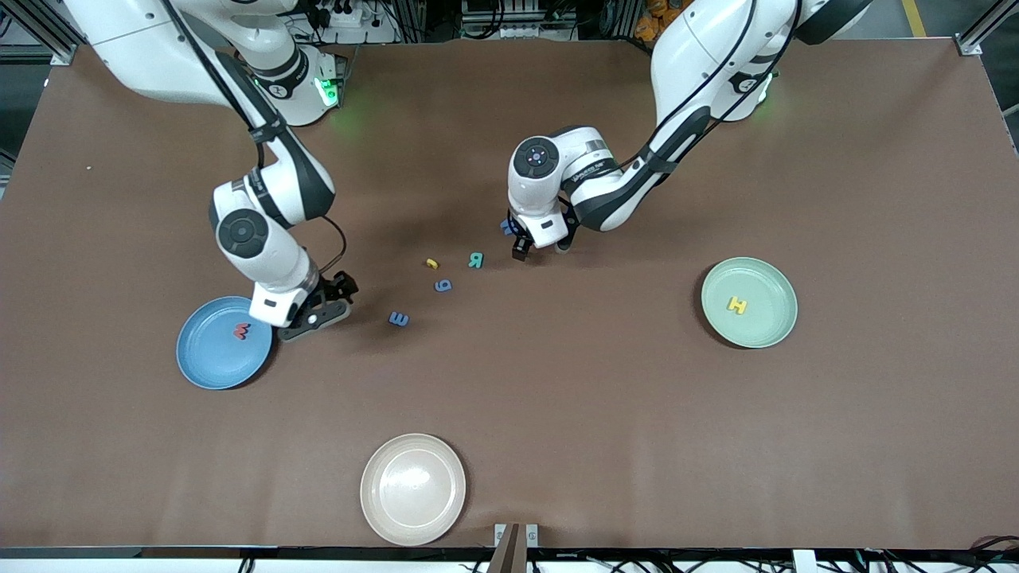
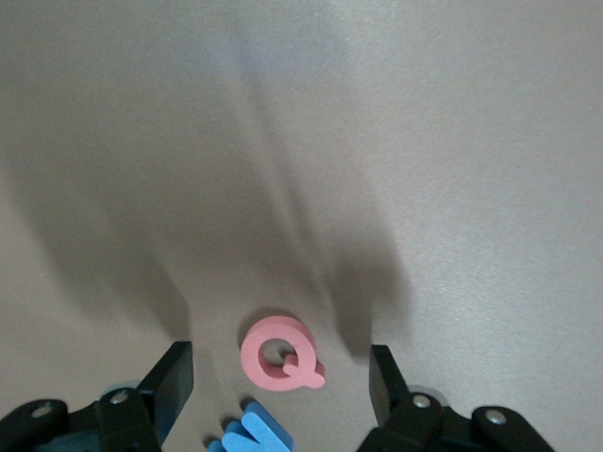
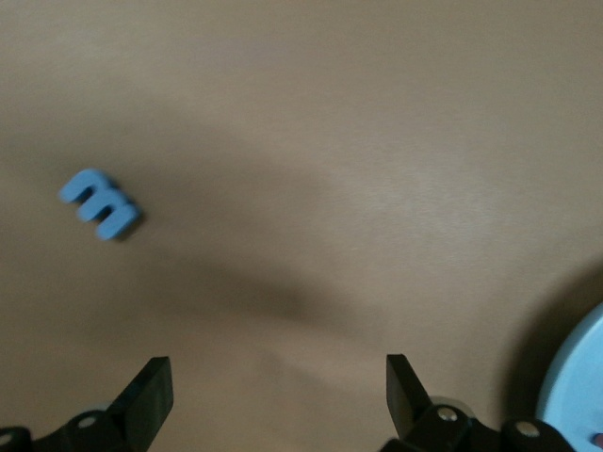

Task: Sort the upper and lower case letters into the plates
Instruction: 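Grasp the pink Q with the left gripper while the right gripper withdraws, then carry the pink Q toward the green plate while the right gripper reaches letters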

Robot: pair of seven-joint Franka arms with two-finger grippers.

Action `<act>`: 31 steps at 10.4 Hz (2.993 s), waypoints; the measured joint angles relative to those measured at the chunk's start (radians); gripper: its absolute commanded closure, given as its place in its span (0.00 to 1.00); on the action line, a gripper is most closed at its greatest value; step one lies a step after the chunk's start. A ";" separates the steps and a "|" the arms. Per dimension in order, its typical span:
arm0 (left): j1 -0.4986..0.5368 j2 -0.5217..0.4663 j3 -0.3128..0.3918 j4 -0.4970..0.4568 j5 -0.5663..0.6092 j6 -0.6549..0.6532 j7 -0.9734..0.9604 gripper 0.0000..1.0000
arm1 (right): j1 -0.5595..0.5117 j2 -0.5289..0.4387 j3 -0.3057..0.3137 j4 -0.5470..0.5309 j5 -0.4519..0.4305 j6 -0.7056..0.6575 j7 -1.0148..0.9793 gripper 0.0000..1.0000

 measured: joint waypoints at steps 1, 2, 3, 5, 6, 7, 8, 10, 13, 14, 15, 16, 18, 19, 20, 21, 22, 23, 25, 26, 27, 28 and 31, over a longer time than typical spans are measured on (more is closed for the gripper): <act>-0.020 0.002 0.020 0.000 0.000 0.000 -0.001 0.21 | 0.012 -0.015 0.015 -0.011 0.000 -0.002 -0.035 0.00; -0.038 0.003 0.037 0.001 0.000 0.001 -0.002 0.26 | 0.035 -0.025 0.023 -0.017 0.000 -0.005 -0.066 0.00; -0.045 0.002 0.043 0.002 0.000 0.003 -0.003 0.35 | 0.065 -0.028 0.026 -0.018 -0.001 -0.006 -0.083 0.00; -0.046 0.002 0.045 0.008 0.000 0.005 -0.003 0.75 | 0.115 -0.029 0.026 -0.022 -0.001 -0.010 -0.091 0.00; -0.046 0.002 0.046 0.015 0.001 0.006 -0.003 1.00 | 0.132 -0.028 0.027 -0.027 -0.002 -0.010 -0.093 0.00; -0.046 0.002 0.046 0.019 0.001 0.005 -0.003 1.00 | 0.145 -0.028 0.027 -0.032 -0.003 -0.011 -0.096 0.00; -0.047 0.002 0.046 0.018 0.014 0.005 -0.003 1.00 | 0.158 -0.024 0.027 -0.034 -0.003 -0.011 -0.099 0.00; -0.050 0.001 0.046 0.019 0.062 0.004 -0.003 1.00 | 0.191 -0.009 0.027 -0.035 -0.004 -0.009 -0.100 0.00; -0.030 -0.019 0.058 0.023 0.083 -0.053 0.068 1.00 | 0.231 0.004 0.028 -0.035 -0.005 -0.005 -0.101 0.00; -0.014 -0.033 0.060 0.025 0.083 -0.071 0.103 1.00 | 0.234 0.007 0.028 -0.035 -0.006 0.001 -0.101 0.00; 0.007 -0.046 0.060 0.025 0.083 -0.086 0.142 1.00 | 0.235 0.009 0.028 -0.035 -0.006 0.009 -0.101 0.00; 0.028 -0.055 0.060 0.025 0.083 -0.096 0.183 1.00 | 0.236 0.013 0.028 -0.035 -0.007 0.020 -0.102 0.00; 0.070 -0.065 0.060 0.025 0.083 -0.121 0.270 1.00 | 0.251 0.025 0.028 -0.034 -0.008 0.035 -0.102 0.00; 0.089 -0.071 0.060 0.026 0.083 -0.129 0.313 1.00 | 0.265 0.031 0.029 -0.034 -0.008 0.039 -0.101 0.00; 0.110 -0.080 0.059 0.026 0.083 -0.142 0.357 1.00 | 0.278 0.037 0.029 -0.034 -0.008 0.040 -0.100 0.00; 0.130 -0.093 0.059 0.026 0.083 -0.161 0.407 1.00 | 0.286 0.043 0.029 -0.034 -0.008 0.040 -0.100 0.00; 0.151 -0.106 0.057 0.027 0.083 -0.178 0.457 1.00 | 0.291 0.047 0.029 -0.034 -0.008 0.042 -0.100 0.00; 0.173 -0.119 0.053 0.026 0.081 -0.189 0.506 1.00 | 0.296 0.054 0.029 -0.034 -0.008 0.051 -0.100 0.00; 0.217 -0.137 0.042 0.027 0.077 -0.213 0.594 1.00 | 0.304 0.069 0.029 -0.034 -0.008 0.071 -0.100 0.00; 0.237 -0.147 0.040 0.026 0.076 -0.233 0.640 1.00 | 0.308 0.075 0.029 -0.034 -0.008 0.079 -0.100 0.00; 0.260 -0.155 0.040 0.026 0.068 -0.248 0.689 1.00 | 0.314 0.079 0.029 -0.034 -0.008 0.082 -0.100 0.00; 0.285 -0.161 0.039 0.026 0.055 -0.262 0.743 1.00 | 0.322 0.081 0.029 -0.034 -0.008 0.082 -0.096 0.00; 0.375 -0.176 0.036 0.026 0.021 -0.305 0.919 1.00 | 0.329 0.084 0.028 -0.034 -0.008 0.082 -0.086 0.00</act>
